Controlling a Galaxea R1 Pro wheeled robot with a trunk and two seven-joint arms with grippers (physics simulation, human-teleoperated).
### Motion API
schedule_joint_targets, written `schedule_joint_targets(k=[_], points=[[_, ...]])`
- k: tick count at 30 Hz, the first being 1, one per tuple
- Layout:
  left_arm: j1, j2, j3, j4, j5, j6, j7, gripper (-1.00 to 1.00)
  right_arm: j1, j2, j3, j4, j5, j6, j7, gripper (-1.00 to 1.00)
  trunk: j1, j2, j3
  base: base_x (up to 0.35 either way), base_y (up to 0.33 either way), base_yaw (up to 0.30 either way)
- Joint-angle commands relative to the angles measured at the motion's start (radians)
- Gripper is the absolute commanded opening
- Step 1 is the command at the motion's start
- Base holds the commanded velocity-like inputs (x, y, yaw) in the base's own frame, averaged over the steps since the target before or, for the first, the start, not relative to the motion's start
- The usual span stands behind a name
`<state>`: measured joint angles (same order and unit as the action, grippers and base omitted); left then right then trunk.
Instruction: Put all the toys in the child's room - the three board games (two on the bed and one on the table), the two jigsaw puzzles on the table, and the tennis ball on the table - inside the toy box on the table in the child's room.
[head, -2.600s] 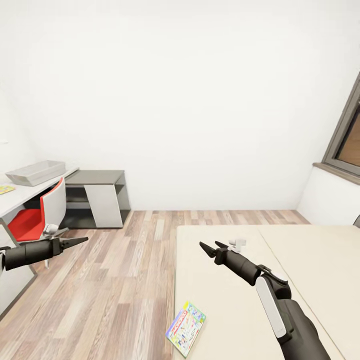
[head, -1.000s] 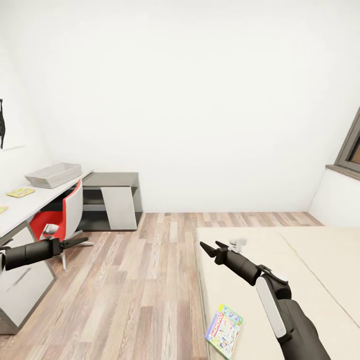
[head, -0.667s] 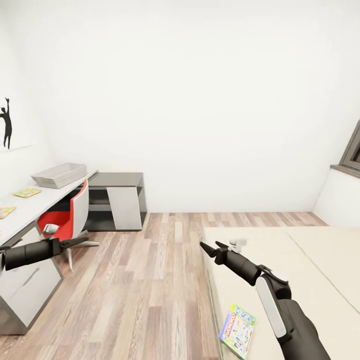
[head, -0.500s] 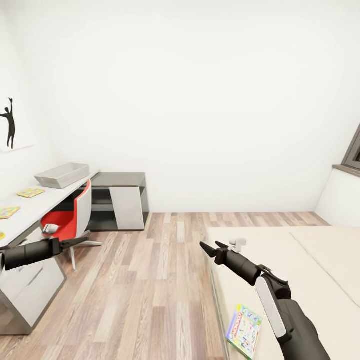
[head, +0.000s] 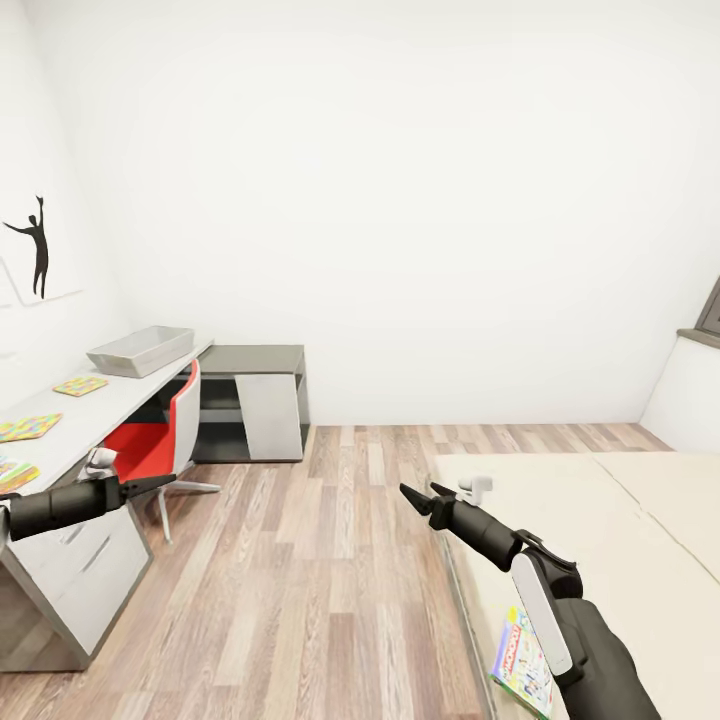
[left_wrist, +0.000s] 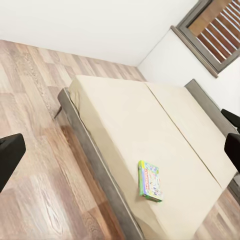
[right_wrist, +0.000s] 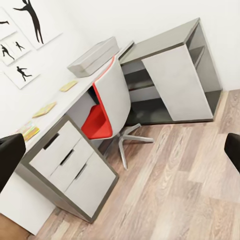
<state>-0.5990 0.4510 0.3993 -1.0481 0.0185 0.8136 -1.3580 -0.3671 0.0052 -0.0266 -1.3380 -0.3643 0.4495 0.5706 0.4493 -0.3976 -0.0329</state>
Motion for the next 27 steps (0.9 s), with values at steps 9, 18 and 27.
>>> schedule_joint_targets(k=[9, 18, 27], points=[[-0.001, 0.0, 0.001, 0.0, 0.001, 0.012, -0.003, 1.0, -0.001, 0.0, -0.003, 0.0, -0.009, 0.009, 0.003, 1.0, 0.001, -0.002, -0.002, 0.036, 0.287, -0.213], [-0.001, 0.0, 0.001, 0.0, 0.002, 0.012, -0.003, 1.0, -0.001, 0.0, -0.003, 0.0, -0.01, 0.01, 0.002, 1.0, 0.001, -0.002, -0.002, 0.184, 0.25, -0.277], [-0.001, 0.0, 0.005, 0.0, 0.002, 0.012, -0.003, 1.0, -0.001, 0.001, -0.003, 0.0, -0.011, 0.01, 0.002, 1.0, 0.001, -0.002, -0.002, 0.245, 0.209, -0.28]])
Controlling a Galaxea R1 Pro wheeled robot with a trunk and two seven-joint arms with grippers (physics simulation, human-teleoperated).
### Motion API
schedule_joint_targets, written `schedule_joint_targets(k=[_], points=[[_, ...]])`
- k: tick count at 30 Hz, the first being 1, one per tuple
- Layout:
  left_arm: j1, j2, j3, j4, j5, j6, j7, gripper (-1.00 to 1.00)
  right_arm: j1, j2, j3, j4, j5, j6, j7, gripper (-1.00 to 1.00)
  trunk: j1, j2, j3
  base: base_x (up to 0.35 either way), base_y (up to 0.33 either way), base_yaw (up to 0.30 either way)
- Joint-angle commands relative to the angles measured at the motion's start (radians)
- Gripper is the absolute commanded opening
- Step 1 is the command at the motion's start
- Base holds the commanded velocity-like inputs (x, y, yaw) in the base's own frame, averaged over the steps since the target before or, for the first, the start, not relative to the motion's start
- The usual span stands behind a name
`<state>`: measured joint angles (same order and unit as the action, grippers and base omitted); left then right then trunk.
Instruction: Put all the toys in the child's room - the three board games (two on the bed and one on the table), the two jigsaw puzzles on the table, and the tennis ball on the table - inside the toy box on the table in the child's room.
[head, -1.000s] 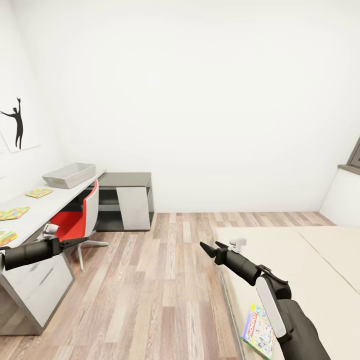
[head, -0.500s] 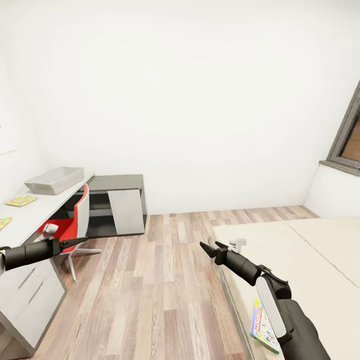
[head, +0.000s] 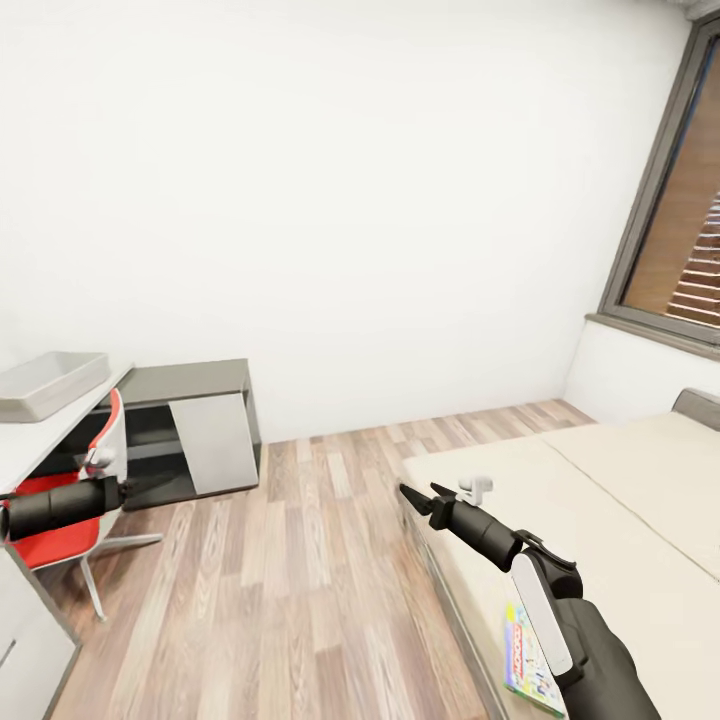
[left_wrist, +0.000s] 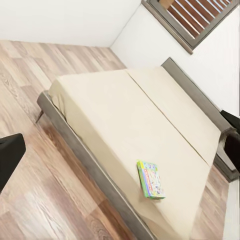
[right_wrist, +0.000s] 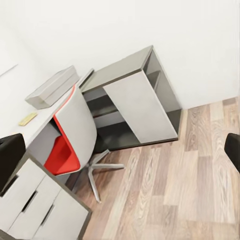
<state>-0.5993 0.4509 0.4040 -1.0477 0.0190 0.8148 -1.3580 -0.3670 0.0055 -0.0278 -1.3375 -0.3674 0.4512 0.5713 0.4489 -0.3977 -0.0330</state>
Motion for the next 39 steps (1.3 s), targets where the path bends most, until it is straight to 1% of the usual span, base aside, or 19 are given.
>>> schedule_joint_targets(k=[1, 11, 21, 39], points=[[-0.001, 0.0, 0.001, 0.0, 0.002, 0.01, -0.003, 1.0, -0.001, 0.001, -0.001, 0.0, -0.008, 0.008, 0.002, 1.0, 0.001, -0.002, -0.002, 0.25, 0.206, -0.28], [-0.001, 0.0, 0.002, 0.0, 0.002, 0.01, -0.003, 1.0, -0.001, 0.0, -0.003, 0.001, -0.01, 0.009, 0.002, 1.0, 0.001, -0.002, -0.002, 0.227, 0.212, -0.28], [-0.001, 0.0, 0.003, 0.0, 0.002, 0.01, -0.003, 1.0, -0.001, 0.001, -0.003, 0.016, -0.009, 0.009, 0.001, 1.0, 0.001, -0.002, -0.002, 0.114, 0.208, -0.28], [-0.001, 0.001, 0.003, 0.0, 0.001, 0.009, -0.003, 1.0, -0.001, 0.001, -0.004, 0.02, -0.01, 0.009, 0.001, 1.0, 0.001, -0.002, 0.006, 0.012, 0.025, -0.28]])
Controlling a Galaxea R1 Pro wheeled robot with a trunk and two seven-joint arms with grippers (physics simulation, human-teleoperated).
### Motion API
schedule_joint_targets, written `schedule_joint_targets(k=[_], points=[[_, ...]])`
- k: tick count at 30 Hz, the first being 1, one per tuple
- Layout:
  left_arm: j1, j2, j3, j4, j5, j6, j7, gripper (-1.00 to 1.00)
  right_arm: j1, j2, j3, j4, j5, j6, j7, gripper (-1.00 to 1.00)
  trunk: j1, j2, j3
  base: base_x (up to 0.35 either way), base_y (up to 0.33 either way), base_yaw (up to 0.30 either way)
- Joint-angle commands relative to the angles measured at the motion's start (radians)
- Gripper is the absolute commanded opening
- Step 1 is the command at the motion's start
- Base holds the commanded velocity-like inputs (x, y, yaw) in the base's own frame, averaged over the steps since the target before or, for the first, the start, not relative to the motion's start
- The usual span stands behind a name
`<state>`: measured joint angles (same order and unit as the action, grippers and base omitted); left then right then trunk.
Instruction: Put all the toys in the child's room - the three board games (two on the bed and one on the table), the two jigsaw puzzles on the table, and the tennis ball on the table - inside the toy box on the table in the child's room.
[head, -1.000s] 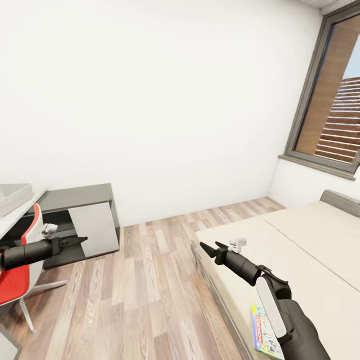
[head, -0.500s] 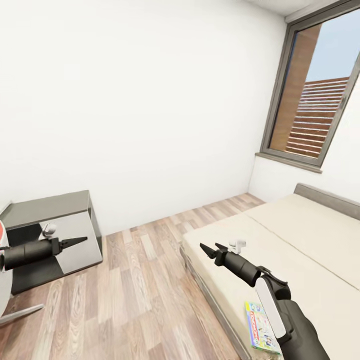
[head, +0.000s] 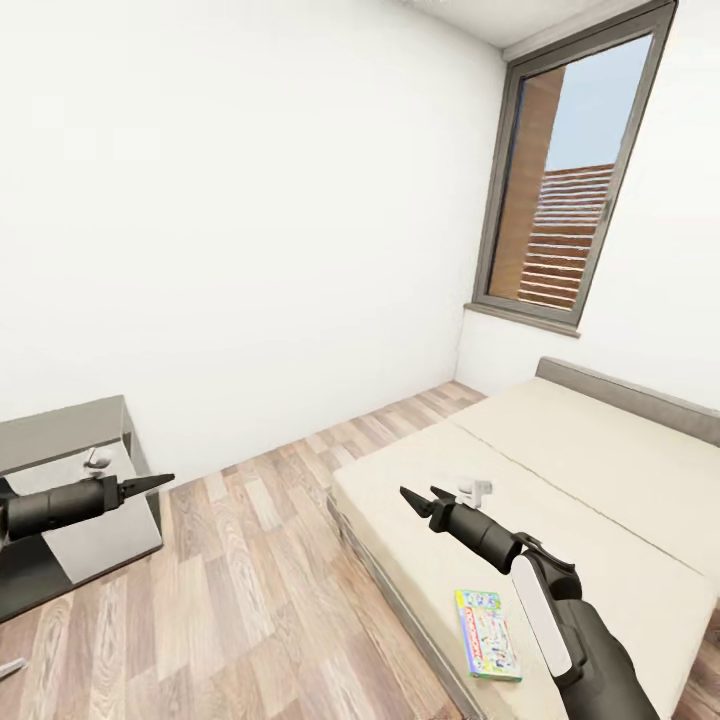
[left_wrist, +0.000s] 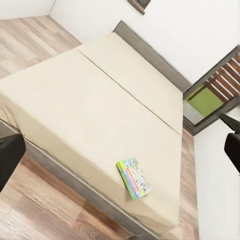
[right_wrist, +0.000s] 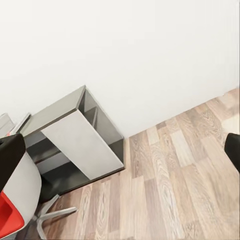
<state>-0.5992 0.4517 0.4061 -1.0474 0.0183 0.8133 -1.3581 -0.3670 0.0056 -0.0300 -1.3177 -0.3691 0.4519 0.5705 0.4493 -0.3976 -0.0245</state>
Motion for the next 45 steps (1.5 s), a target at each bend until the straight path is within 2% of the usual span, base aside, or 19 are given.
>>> schedule_joint_targets(k=[1, 9, 20, 31, 45], points=[[-0.001, 0.001, 0.0, 0.0, 0.002, 0.01, -0.003, 1.0, -0.001, 0.001, -0.001, 0.0, -0.008, 0.008, 0.002, 1.0, 0.001, -0.002, -0.002, 0.0, 0.0, -0.28], [-0.001, 0.0, 0.0, 0.0, 0.002, 0.011, -0.003, 1.0, -0.001, 0.0, -0.003, 0.0, -0.008, 0.008, 0.003, 1.0, 0.001, -0.002, 0.002, 0.0, 0.061, -0.28], [-0.001, 0.0, 0.001, 0.0, 0.002, 0.011, -0.003, 1.0, -0.001, 0.0, -0.003, 0.0, -0.009, 0.008, 0.003, 1.0, 0.001, -0.002, 0.007, 0.028, 0.221, -0.28], [-0.001, 0.001, 0.001, 0.0, 0.002, 0.01, -0.003, 1.0, -0.001, 0.0, -0.003, 0.0, -0.009, 0.008, 0.002, 1.0, 0.001, -0.002, 0.013, 0.034, 0.041, -0.28], [-0.001, 0.001, 0.002, 0.0, 0.002, 0.011, -0.003, 1.0, -0.001, 0.0, -0.004, 0.005, -0.01, 0.008, 0.003, 1.0, 0.001, -0.002, 0.022, 0.001, 0.139, -0.28]])
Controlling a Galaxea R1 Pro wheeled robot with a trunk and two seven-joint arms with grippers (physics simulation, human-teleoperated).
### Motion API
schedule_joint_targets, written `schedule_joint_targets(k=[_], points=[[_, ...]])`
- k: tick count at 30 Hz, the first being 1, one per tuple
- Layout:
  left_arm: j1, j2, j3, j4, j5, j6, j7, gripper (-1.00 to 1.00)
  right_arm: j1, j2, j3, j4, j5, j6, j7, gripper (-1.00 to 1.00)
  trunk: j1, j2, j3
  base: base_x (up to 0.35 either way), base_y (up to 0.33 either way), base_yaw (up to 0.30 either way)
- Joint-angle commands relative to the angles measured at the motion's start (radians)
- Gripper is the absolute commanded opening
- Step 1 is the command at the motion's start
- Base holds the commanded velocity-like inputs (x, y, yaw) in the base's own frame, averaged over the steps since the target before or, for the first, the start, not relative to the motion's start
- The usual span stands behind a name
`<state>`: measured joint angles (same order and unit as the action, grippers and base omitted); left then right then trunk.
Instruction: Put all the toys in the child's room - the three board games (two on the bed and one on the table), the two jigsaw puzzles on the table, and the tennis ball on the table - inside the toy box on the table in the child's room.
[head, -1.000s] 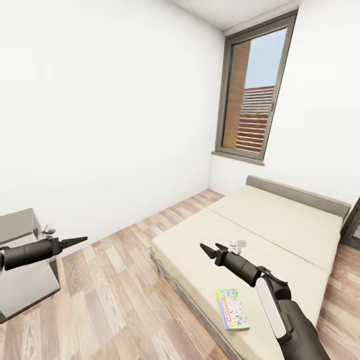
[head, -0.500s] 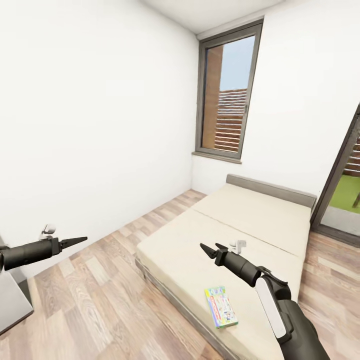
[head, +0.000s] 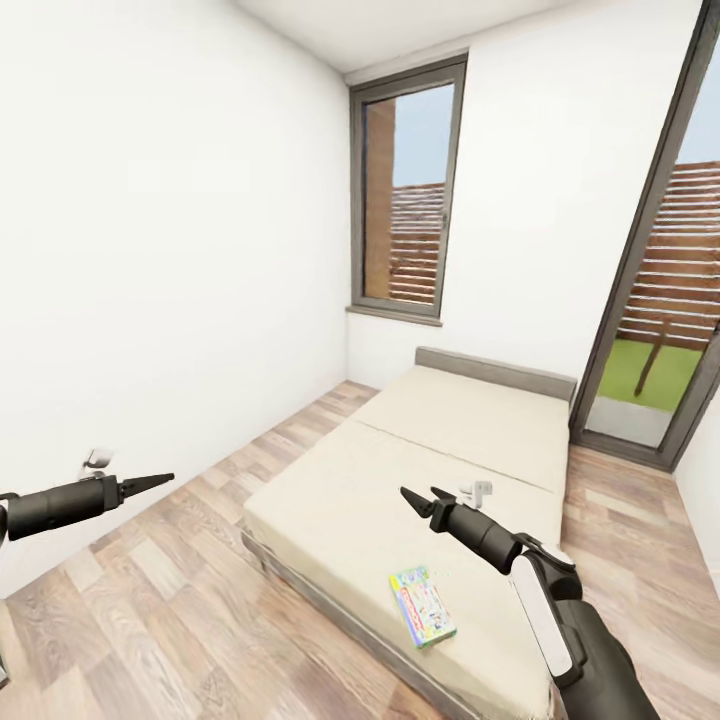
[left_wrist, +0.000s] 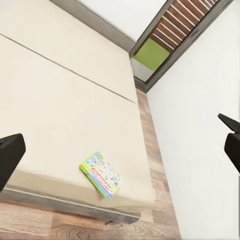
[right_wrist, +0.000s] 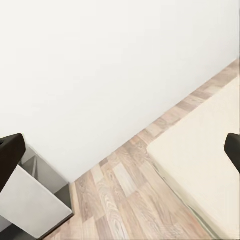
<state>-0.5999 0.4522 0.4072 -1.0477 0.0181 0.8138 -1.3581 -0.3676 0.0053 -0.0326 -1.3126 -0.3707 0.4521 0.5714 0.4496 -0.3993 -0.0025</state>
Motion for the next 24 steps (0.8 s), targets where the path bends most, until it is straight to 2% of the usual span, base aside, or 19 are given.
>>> schedule_joint_targets(k=[1, 10, 17, 24], points=[[0.0, 0.0, 0.001, 0.0, 0.002, 0.01, -0.003, 1.0, -0.001, 0.001, -0.002, 0.001, -0.008, 0.008, 0.001, 1.0, 0.0, -0.001, 0.0, 0.0, 0.017, -0.28], [0.0, 0.0, 0.001, 0.0, 0.001, 0.01, -0.003, 1.0, -0.001, 0.001, -0.004, 0.001, -0.01, 0.008, 0.001, 1.0, 0.0, -0.001, 0.006, 0.0, 0.012, -0.28], [0.0, 0.0, 0.001, 0.0, 0.0, 0.01, -0.003, 1.0, -0.001, 0.001, -0.006, 0.001, -0.01, 0.008, 0.001, 1.0, 0.0, -0.001, 0.01, 0.0, 0.129, -0.28], [0.0, 0.0, 0.0, 0.0, 0.001, 0.01, -0.003, 1.0, -0.001, 0.0, -0.009, 0.001, -0.014, 0.008, 0.002, 1.0, 0.0, -0.001, 0.014, 0.0, 0.036, -0.28]])
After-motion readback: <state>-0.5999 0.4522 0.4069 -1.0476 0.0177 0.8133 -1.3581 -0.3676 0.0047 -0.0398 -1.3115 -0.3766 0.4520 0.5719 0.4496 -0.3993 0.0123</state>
